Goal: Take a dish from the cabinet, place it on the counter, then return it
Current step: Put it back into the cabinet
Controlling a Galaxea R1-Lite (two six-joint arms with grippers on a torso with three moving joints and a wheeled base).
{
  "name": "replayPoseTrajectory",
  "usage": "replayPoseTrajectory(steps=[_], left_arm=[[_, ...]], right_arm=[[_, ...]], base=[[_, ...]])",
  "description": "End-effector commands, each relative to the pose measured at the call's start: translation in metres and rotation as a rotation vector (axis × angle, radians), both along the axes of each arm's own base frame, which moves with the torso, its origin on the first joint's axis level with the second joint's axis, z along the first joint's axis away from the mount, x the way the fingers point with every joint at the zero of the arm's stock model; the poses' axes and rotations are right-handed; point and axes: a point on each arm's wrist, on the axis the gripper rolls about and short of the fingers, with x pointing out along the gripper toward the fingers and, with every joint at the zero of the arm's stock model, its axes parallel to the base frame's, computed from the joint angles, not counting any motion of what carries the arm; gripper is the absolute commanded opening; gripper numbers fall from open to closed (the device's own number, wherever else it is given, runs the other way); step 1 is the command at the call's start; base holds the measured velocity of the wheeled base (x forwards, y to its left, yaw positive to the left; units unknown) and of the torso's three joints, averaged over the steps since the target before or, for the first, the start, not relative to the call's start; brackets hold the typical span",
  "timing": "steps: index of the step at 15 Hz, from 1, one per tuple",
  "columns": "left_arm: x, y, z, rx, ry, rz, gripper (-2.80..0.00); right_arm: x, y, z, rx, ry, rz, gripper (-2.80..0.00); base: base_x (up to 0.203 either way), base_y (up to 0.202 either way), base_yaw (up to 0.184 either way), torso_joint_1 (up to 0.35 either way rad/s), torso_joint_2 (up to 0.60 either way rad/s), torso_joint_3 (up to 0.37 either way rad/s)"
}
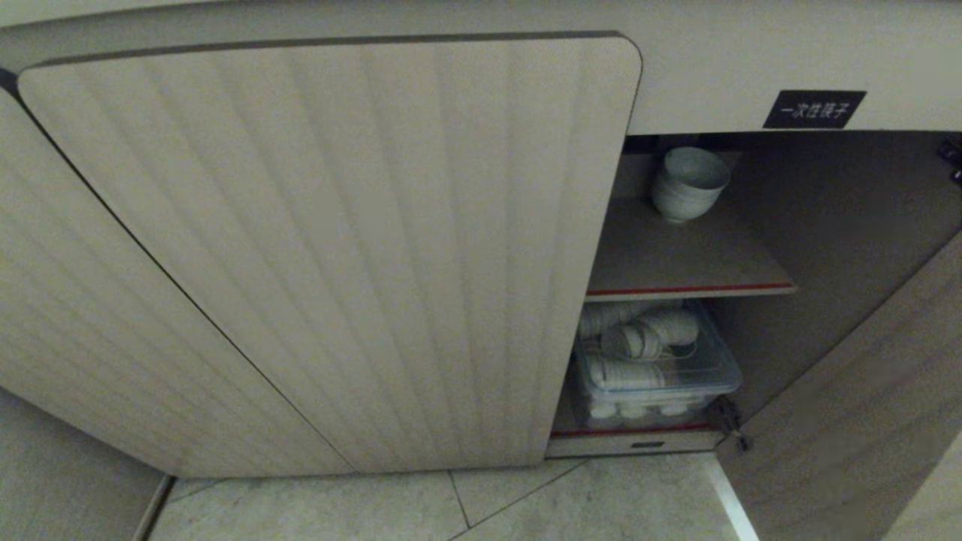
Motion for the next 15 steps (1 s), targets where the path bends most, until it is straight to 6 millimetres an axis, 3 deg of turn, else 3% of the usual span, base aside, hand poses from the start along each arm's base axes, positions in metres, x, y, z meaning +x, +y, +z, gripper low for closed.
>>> replayPoseTrajectory(steps=[1,15], left_arm=[[0.0,0.0,0.0,0.0,0.0,0.0,-2.8],[0.0,0.0,0.0,0.001,0.0,0.0,-2.8]], right_arm=[[-0.0002,0.0,-0.0003,0.001,0.004,0.0,-2.8],[0.0029,-0.0004,-0.004,-0.028,-0.013,-0.009,-2.8]], base=[[0.0,0.0,0.0,0.0,0.0,0.0],[0.0,0.0,0.0,0.0,0.0,0.0]])
